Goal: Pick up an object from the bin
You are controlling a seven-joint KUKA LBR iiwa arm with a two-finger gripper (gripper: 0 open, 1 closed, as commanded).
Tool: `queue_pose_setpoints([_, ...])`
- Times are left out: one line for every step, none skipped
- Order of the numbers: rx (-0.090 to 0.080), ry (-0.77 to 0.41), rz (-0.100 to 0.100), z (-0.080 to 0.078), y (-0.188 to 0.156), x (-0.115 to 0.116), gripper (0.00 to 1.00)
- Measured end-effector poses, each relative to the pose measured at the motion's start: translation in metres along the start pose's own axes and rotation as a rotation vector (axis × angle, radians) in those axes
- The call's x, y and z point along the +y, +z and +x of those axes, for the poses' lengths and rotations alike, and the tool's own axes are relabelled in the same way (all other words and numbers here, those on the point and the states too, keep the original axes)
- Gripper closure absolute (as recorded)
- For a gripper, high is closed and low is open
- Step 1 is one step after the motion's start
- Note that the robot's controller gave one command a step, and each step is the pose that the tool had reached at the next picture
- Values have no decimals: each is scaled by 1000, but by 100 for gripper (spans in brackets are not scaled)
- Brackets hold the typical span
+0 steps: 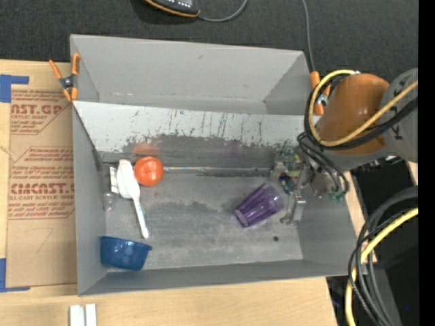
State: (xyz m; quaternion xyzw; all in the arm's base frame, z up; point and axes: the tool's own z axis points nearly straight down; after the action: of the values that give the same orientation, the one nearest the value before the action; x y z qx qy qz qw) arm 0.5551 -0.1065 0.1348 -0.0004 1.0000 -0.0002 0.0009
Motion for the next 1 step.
queue_pose_setpoints([0,0,0,0,0,0,0])
